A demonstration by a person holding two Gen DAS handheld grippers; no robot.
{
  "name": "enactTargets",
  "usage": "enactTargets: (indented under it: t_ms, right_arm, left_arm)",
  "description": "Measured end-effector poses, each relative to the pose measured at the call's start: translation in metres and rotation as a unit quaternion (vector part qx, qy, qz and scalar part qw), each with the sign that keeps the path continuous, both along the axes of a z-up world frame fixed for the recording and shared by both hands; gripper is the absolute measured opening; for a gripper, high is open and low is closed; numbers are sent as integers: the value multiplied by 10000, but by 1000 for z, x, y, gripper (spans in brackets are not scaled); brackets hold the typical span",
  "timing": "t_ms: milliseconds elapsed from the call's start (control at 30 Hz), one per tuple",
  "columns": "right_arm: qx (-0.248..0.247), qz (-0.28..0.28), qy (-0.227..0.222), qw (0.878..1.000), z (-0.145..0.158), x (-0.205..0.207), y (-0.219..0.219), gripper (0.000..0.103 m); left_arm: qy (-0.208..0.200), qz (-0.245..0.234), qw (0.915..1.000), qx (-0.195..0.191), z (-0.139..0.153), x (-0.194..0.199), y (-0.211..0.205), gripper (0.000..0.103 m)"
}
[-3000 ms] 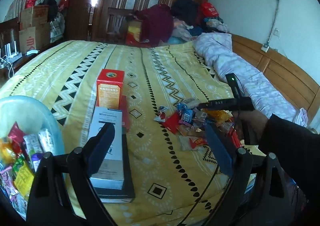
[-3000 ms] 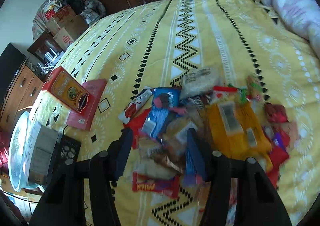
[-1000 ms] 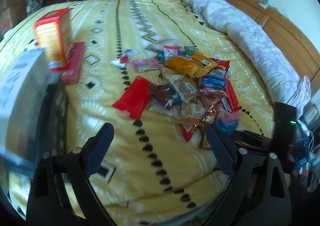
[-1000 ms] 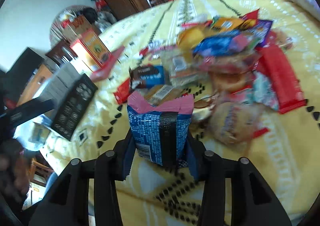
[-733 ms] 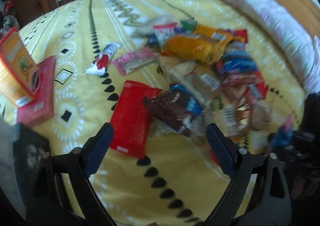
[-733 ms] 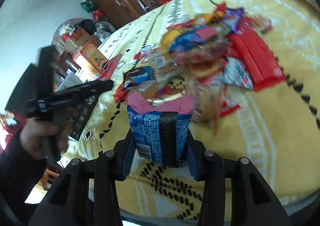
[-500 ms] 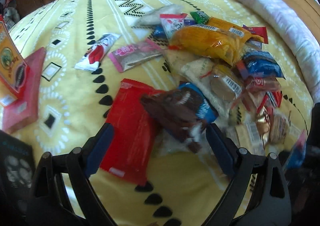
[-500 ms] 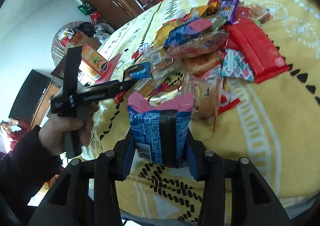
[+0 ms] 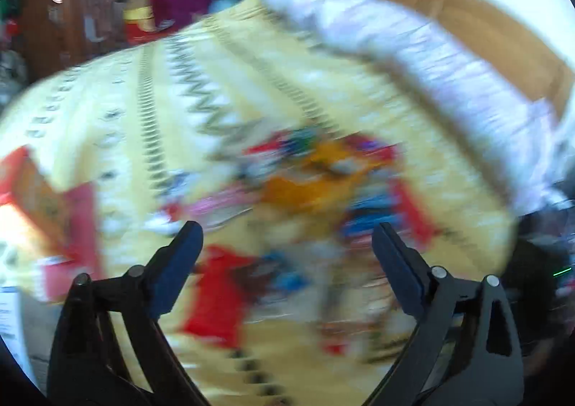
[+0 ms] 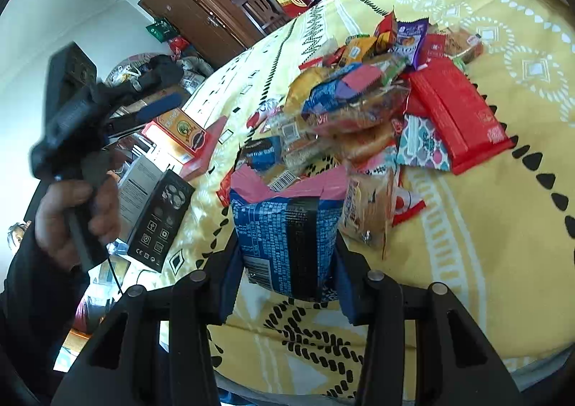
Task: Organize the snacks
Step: 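Grasp the flat red packet with the left gripper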
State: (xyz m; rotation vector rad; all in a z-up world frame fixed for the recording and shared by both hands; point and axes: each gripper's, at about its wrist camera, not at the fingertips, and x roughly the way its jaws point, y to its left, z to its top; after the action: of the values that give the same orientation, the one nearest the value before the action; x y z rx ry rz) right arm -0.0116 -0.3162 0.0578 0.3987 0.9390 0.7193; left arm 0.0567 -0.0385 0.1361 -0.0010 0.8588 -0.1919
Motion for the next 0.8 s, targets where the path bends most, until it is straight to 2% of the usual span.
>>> enactTargets:
  t_ms: [100,200,367,433,667,733,800]
  right_arm:
    - [41,-29,-5,10000,3,0,-3,49]
    - [95,-63,38,9999,4,-1,-6,49]
    - [106,-45,170,9998,-1,-1,-6,49]
    - [104,-32,188,9998,-2,-1,-4,49]
    - [109,-89,331,9994,-10,2,-5,49]
    - [96,-85,343,9993,-11,2,-4,49]
    - [90,-80,333,9994,-11,2,-3,49]
  left_arm:
    - [625,448,9964,352,-45,1,25,94]
    - [951,468,9927,581,-81,-8,32,93]
    - [912,271,9907,977,-103,-1,27,92]
    - [991,371,9914,774,-108,6,33,92]
    - [972,410,9908,843,-125,17,40,93]
    - [903,534,9918,728,-125,13,43,88]
    - [842,498,9926,723,-124,10,39,74]
